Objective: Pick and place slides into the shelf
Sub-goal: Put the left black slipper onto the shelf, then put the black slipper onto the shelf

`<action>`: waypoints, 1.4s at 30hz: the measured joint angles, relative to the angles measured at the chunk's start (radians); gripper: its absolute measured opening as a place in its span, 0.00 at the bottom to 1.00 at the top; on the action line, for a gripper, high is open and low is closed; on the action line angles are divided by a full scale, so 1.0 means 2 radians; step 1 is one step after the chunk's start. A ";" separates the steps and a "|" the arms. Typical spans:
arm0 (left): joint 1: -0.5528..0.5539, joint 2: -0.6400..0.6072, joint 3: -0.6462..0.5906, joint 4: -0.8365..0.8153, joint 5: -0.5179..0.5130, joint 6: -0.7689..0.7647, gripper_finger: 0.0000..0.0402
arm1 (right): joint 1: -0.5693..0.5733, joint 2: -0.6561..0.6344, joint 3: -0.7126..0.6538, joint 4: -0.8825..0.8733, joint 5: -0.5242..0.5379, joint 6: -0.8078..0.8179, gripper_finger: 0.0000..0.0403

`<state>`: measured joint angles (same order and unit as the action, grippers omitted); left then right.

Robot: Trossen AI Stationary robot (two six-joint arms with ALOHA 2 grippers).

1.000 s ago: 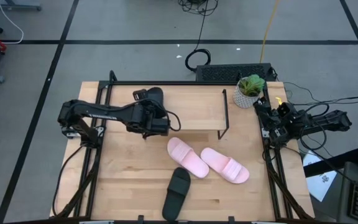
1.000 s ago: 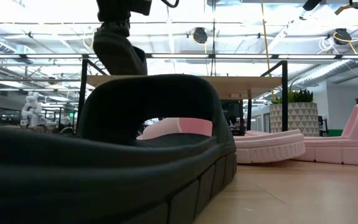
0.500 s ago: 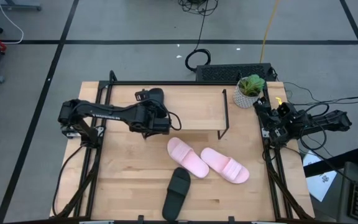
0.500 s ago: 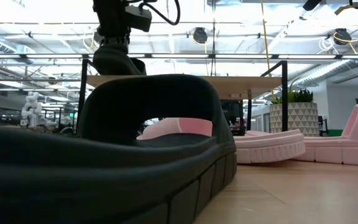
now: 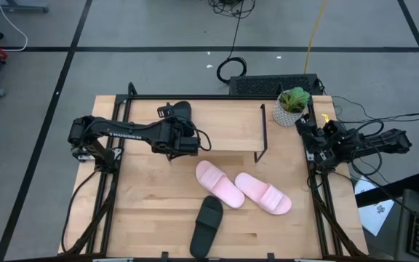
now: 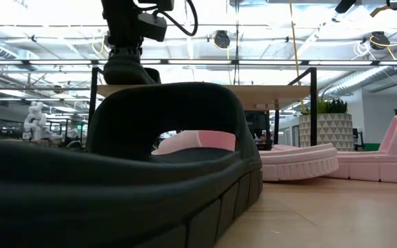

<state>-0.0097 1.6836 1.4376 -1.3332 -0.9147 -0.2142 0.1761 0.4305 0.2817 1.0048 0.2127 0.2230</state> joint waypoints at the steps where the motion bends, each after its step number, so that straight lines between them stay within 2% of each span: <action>1: 0.000 0.000 0.000 0.000 0.001 0.000 0.09 | 0.000 0.000 0.000 -0.001 0.000 0.000 0.42; 9: 0.000 0.000 0.001 -0.002 0.005 0.001 0.18 | 0.000 0.000 0.000 -0.004 0.000 0.000 0.42; 22: -0.001 0.000 0.048 -0.006 0.070 0.001 0.34 | 0.000 0.000 0.000 -0.004 0.000 0.000 0.42; 28: -0.011 0.000 0.070 -0.048 0.075 -0.018 0.41 | 0.000 0.000 0.000 -0.004 0.000 0.000 0.42; 33: -0.032 0.000 0.122 -0.080 0.131 -0.041 0.45 | 0.000 0.000 0.000 -0.004 0.000 -0.002 0.42; 38: -0.069 0.000 0.194 -0.105 0.243 -0.041 0.46 | 0.000 0.000 0.000 -0.004 0.000 -0.002 0.42; 42: -0.120 0.000 0.226 -0.084 0.316 -0.048 0.46 | 0.000 0.000 0.000 -0.004 0.000 -0.002 0.42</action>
<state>-0.2498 1.6829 1.8905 -1.5013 -0.2831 -0.3105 0.1761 0.4305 0.2817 0.9958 0.2127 0.2192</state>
